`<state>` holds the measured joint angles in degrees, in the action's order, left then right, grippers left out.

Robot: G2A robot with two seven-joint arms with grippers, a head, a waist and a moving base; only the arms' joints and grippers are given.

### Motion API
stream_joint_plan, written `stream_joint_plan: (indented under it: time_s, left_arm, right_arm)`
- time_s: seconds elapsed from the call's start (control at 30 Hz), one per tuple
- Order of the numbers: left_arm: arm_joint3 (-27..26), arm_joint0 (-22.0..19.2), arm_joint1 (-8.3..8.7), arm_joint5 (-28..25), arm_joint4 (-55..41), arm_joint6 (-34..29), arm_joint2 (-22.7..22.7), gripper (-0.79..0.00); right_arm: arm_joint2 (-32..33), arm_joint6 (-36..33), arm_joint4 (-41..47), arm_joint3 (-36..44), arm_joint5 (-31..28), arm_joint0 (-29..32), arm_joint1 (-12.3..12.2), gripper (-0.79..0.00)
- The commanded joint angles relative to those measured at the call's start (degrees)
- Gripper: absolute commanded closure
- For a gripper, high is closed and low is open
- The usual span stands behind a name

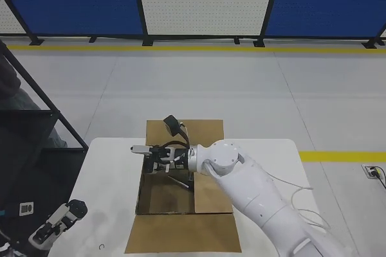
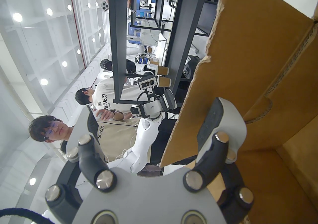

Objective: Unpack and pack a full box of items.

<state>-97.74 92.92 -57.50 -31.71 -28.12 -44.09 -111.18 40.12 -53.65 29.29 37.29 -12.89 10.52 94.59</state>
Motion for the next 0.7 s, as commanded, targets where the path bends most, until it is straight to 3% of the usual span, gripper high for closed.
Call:
stream_joint_plan:
  time_s: [0.0, 0.27, 0.43, 0.67]
  left_arm:
    - [0.0, 0.0, 0.00, 0.0, 0.0, 0.0, 0.0, -0.785]
    - [-1.4, -0.1, -0.13, 1.1, -0.1, 1.8, 0.1, -0.785]
    - [-3.2, 1.0, -0.28, 0.1, 0.1, 3.0, -1.2, -0.785]
    - [-4.5, 3.7, -0.63, -1.1, -1.3, 4.4, -3.3, -0.785]
  right_arm:
    - [0.0, 0.0, 0.0, 0.0, 0.0, 0.0, 0.0, -0.785]
    - [-1.2, 1.9, -2.2, 3.5, 2.6, 1.7, 0.4, -0.785]
    - [-2.5, 3.6, -1.2, 3.8, 4.4, 1.6, 2.3, -0.785]
    - [-5.3, 5.6, -1.4, -1.8, 4.2, -0.3, 6.0, -0.785]
